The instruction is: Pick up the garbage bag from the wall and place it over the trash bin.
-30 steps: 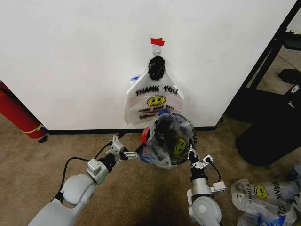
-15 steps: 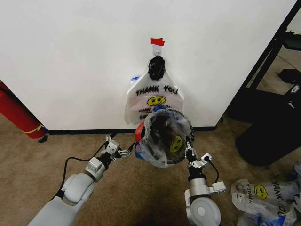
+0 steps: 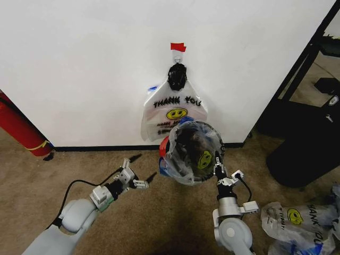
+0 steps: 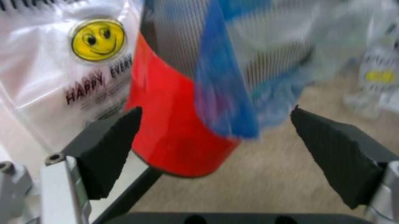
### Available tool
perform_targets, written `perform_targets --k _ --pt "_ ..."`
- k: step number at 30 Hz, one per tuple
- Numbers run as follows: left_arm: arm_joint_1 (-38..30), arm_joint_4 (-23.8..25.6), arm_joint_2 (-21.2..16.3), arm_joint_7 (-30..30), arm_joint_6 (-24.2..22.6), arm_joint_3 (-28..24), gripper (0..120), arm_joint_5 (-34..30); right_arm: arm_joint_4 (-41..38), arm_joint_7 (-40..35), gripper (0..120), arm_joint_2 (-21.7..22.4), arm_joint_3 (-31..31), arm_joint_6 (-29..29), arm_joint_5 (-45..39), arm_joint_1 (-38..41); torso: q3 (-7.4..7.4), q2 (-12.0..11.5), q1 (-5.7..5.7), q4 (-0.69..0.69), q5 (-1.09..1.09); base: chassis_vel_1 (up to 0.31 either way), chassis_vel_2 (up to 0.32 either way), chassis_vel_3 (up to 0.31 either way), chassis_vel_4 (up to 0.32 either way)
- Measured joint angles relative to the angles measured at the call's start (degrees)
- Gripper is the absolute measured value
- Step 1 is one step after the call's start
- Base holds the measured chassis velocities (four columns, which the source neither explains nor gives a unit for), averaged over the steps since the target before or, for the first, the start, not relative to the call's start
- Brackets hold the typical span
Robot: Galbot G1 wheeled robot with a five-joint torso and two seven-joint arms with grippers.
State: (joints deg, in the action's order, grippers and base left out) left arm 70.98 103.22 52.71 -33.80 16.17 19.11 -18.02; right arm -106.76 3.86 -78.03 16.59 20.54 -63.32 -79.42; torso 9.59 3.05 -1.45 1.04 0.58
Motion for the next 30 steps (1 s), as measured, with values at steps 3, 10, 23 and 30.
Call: perform_targets --k 3,10,23,30 --pt "0.16 1.56 0.10 -0.17 -2.40 0.28 90 -5.24 -0.10 0.26 1 0.21 0.09 0.01 0.10 -0.31 0.00 0.00 0.00 0.00 0.00 0.000 0.000 0.000 0.000" --pt "0.62 4.27 0.71 1.95 -6.07 0.04 79 -8.98 -0.49 0.47 1 0.86 0.26 0.20 0.10 -0.70 0.00 0.00 0.00 0.00 0.00 0.000 0.000 0.000 0.000" --pt "0.27 6.22 1.80 8.16 -8.54 -1.39 32 -7.37 -0.87 0.74 1 1.23 -0.07 0.29 0.08 -0.80 -0.01 0.00 0.00 0.00 0.00 0.000 0.000 0.000 0.000" --pt "0.43 6.46 2.05 9.02 -8.55 -1.58 9 -7.21 -0.81 0.82 1 1.25 -0.08 0.37 0.03 -0.73 -0.01 0.00 0.00 -0.01 0.00 0.000 0.000 0.000 0.000"
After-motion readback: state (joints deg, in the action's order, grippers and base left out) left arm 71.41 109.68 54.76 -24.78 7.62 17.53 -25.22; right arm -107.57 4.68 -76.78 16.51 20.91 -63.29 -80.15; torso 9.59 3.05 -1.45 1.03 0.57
